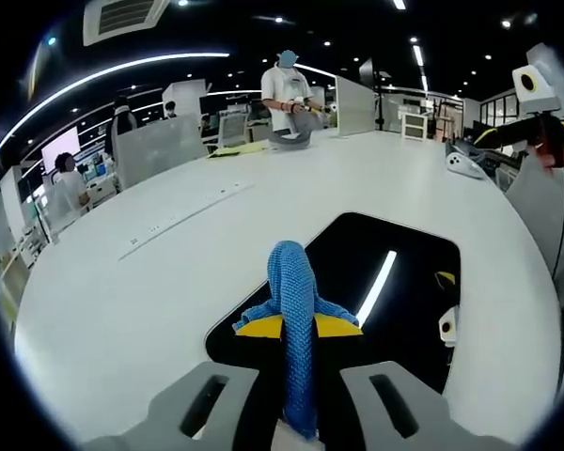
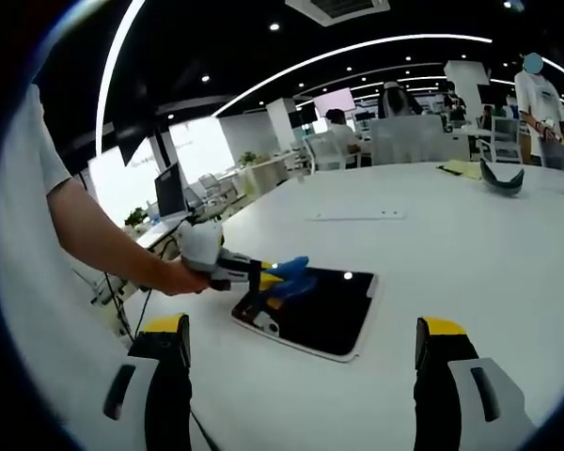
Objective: Wipe the mirror surface with the cleaning cloth until all visible marks leave the cleaned area.
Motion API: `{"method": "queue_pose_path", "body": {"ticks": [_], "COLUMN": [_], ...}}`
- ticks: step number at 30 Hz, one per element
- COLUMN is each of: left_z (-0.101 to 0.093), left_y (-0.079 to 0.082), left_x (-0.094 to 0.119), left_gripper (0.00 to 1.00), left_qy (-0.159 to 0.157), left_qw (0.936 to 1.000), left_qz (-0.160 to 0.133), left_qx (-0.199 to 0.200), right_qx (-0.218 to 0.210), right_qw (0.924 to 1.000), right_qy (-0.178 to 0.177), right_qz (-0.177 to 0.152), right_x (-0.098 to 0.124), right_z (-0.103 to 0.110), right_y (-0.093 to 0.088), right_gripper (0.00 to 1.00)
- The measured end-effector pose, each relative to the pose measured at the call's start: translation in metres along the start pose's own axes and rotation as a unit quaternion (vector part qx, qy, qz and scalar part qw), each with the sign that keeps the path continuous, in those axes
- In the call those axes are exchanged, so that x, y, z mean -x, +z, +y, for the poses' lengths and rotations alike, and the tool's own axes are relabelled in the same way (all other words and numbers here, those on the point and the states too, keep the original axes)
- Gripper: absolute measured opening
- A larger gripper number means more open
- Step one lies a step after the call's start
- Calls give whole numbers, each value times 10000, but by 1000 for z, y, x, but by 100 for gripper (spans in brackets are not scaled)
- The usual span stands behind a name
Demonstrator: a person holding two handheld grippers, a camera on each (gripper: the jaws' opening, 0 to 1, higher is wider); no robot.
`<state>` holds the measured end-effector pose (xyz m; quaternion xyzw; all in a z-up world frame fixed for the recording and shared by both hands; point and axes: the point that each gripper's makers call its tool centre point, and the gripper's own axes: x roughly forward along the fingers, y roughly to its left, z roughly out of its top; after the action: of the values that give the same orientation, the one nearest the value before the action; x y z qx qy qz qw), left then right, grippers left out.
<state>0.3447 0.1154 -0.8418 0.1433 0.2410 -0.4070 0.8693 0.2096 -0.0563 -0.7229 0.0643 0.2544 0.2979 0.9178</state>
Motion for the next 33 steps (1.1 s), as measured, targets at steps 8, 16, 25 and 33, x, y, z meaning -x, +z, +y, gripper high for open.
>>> {"method": "queue_pose_path", "body": {"ticks": [8,16,25,33], "left_z": [-3,-6,-8,-11], "left_y": [-3,-5,-7,-9], "left_x": [4,8,12,16], "left_gripper": [7,7,7,8], "left_qy": [-3,-30,-33,-56], "left_qw": [10000,10000,9999,9999], "left_qz": [-15,-45,-83,-99], "left_qx": [4,36,61,43], "right_qx": [-11,9,10,-21], "right_qw": [10000,10000,10000,10000], "right_qy": [-7,4,-11,-35], "right_qz": [-31,-23,-20,-5], "right_x": [-1,-1,-1,1], "right_z": [-1,-1,-1,-2], "right_y": [2,1,2,0], "right_gripper": [100,99,100,100]}}
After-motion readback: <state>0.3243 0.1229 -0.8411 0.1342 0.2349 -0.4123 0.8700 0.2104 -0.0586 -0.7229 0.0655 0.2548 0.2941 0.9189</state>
